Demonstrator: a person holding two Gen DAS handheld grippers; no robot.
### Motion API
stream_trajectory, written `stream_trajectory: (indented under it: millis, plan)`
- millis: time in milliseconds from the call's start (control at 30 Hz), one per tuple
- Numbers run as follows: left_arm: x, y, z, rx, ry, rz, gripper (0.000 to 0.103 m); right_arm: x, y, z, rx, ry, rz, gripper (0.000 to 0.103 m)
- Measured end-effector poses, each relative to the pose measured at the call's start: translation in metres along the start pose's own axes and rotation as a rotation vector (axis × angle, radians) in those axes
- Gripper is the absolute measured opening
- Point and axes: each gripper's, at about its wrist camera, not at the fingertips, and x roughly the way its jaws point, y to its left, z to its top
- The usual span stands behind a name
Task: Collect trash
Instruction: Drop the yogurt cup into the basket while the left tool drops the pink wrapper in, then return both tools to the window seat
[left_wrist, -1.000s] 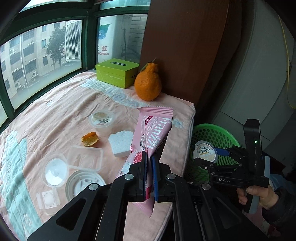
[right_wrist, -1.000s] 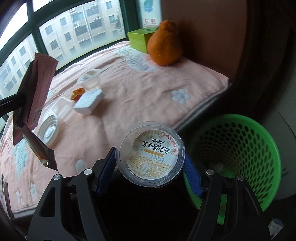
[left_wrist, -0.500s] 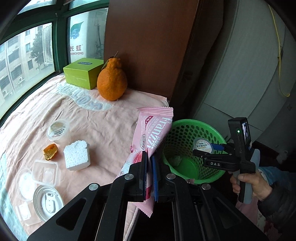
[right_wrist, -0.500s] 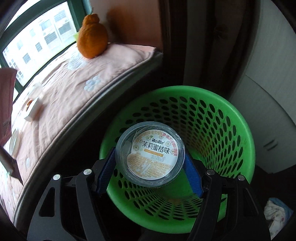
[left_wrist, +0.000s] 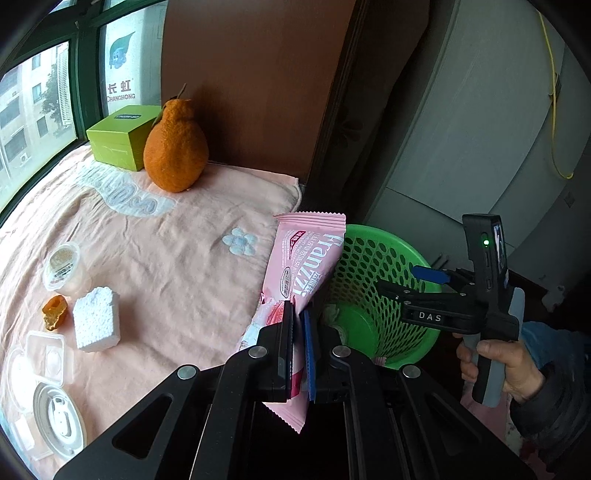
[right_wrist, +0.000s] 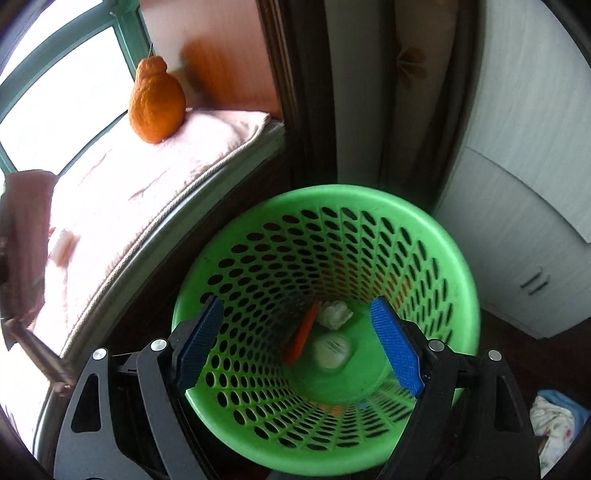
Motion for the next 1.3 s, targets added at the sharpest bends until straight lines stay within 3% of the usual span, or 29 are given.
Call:
stream_trajectory:
  millis: [300,667,867,1100,1300]
  plan:
    - [0.041,-0.035,0.013,0.012,0.05,-0.056,0.006,-0.043,-0.024,-0.01,0.039,-0.09,-0.027,0.086]
    - [0.079,-0.066,0.012,0.027,0.11,-0.103,0.009,-0.062,-0.045,-0.022,0.107,-0.119,-0.026,0.086]
    - [0.087,-0.071,0.008,0.007,0.11,-0.121,0.038,-0.066,-0.047,-0.027,0.126,-0.123,-0.023,0.087]
    - [0.075,-0.063,0.002,-0.016,0.097,-0.1,0.046,-0.069,-0.038,-0.028,0.11,-0.124,-0.008,0.087]
    - [0.048,-0.044,-0.008,-0.04,0.07,-0.015,0.056,-0.072,-0.019,-0.025,0.08,-0.129,0.018,0.087]
